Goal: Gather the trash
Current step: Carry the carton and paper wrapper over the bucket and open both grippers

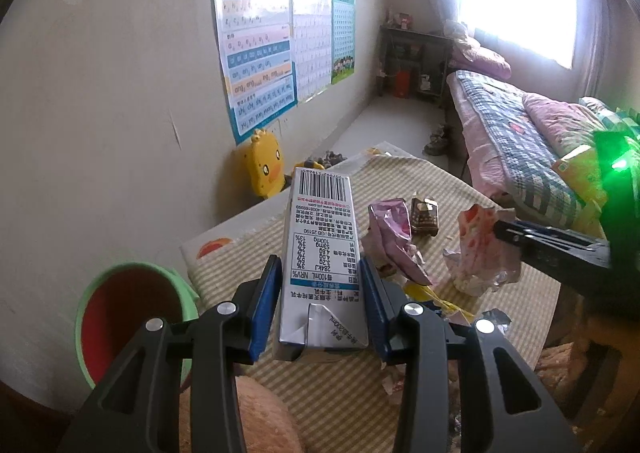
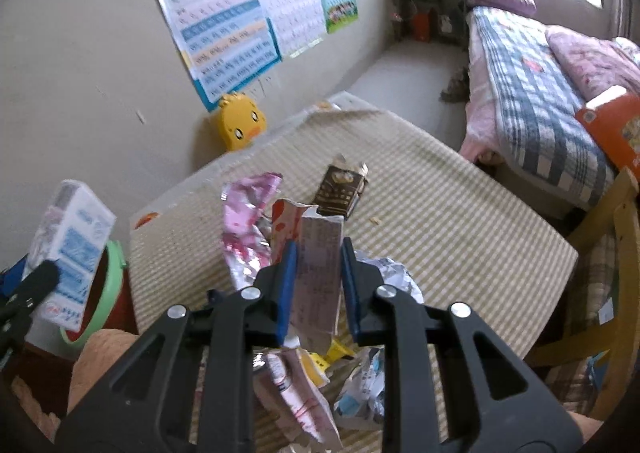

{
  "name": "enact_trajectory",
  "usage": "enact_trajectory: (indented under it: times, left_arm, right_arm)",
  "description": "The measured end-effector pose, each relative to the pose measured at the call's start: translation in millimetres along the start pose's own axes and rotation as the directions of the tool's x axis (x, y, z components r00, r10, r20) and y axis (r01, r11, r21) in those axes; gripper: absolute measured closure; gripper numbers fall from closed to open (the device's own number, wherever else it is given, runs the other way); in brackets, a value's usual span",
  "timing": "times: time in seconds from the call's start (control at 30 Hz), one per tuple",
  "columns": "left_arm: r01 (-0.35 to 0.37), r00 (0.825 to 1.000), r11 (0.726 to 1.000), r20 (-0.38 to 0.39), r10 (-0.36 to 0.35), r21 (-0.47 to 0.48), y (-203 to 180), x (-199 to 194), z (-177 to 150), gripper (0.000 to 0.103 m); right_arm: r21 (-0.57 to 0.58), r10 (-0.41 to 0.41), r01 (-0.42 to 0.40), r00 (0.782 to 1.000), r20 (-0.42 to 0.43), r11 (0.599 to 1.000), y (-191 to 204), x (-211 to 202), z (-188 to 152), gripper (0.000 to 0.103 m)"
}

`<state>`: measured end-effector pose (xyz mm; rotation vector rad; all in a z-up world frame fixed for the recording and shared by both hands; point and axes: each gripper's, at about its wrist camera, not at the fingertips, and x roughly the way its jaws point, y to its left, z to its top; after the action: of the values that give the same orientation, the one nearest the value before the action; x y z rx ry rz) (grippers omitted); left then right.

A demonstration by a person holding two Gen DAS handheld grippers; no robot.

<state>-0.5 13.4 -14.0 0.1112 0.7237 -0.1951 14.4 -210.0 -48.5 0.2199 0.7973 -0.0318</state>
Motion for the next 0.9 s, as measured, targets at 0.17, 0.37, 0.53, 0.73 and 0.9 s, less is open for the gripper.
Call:
enact_trajectory:
  times: [0.17,0.37,0.53,0.73,0.9]
  left_arm:
    - [-0.007,1.0,1.0,0.018,0.006,0.022,-2.9,-5.7,1.9,0.066]
    - [-0.008,0.999,1.0,0.043,0.007,0.028,0.0,-12.2,5.0,0.066]
    - [-0.004,0.999,1.0,0.042,0.004,0.0,14.4,-12.8,3.9,0.066]
    - [-0.024,1.0,0.998,0.014,0.025,-0.051,44.5,-5.7,-7.4,0.065]
    - [-0.045,0.999,0.996,-0.011,0.045,-0.082,64.5,-0.8,-18.1,0.065]
  right_arm:
    - [-0.018,0.024,-0.023,0.999,0.024,1.0,6.4,-14.3,2.1,0.081]
    - [-0.06,0.029,-0.027,0.999,0.037,0.998,19.3,-30.1,0.8,0.081]
    - [-0.081,-0.005,0.008,0.999,0.037,0.997,38.8,-43.3,2.9,0.081]
    - [-0.116,0.012,-0.01,1.0,0.014,0.993,72.5,-48.7,0.4,0.081]
    - [-0.169,0.01,-0.007,1.0,0.015,0.986,103.1,-50.2,0.4,0.081]
